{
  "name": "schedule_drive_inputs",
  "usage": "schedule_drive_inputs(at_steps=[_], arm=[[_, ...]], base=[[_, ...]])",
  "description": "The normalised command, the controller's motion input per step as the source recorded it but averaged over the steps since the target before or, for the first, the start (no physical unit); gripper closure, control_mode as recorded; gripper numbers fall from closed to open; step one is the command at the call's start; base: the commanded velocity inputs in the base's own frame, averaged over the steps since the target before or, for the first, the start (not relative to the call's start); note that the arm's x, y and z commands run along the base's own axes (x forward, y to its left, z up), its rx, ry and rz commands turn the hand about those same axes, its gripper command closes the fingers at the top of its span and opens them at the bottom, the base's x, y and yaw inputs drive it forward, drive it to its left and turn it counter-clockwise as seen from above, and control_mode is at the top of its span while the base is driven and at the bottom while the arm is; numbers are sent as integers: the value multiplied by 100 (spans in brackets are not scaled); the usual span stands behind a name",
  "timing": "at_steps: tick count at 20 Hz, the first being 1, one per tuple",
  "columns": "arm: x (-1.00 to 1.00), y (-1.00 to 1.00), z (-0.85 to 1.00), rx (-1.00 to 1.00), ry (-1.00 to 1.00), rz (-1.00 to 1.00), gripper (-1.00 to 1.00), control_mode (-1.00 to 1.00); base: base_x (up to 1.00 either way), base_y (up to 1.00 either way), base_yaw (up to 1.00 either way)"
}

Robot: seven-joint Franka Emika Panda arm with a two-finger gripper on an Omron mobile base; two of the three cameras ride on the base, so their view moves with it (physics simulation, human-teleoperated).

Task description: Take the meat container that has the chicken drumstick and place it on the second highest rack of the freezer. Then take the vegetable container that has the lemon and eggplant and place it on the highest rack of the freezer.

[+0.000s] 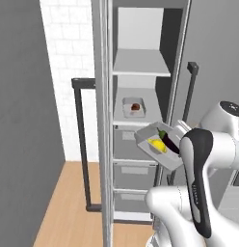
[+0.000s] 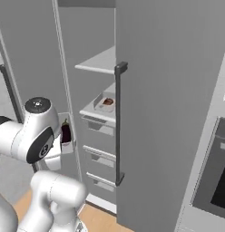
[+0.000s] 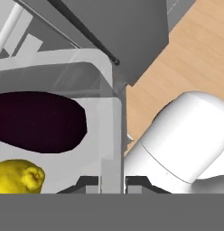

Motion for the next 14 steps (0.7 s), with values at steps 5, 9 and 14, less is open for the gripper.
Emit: schedule_drive_inputs(at_steps=[5, 9, 14], arm=[[0, 0, 0, 0, 0, 0, 100, 100], [0, 0, 0, 0, 0, 0, 100, 100], [0, 0, 0, 0, 0, 0, 100, 100]], base=[[26, 1, -25], [54, 21, -21], [59, 39, -17]])
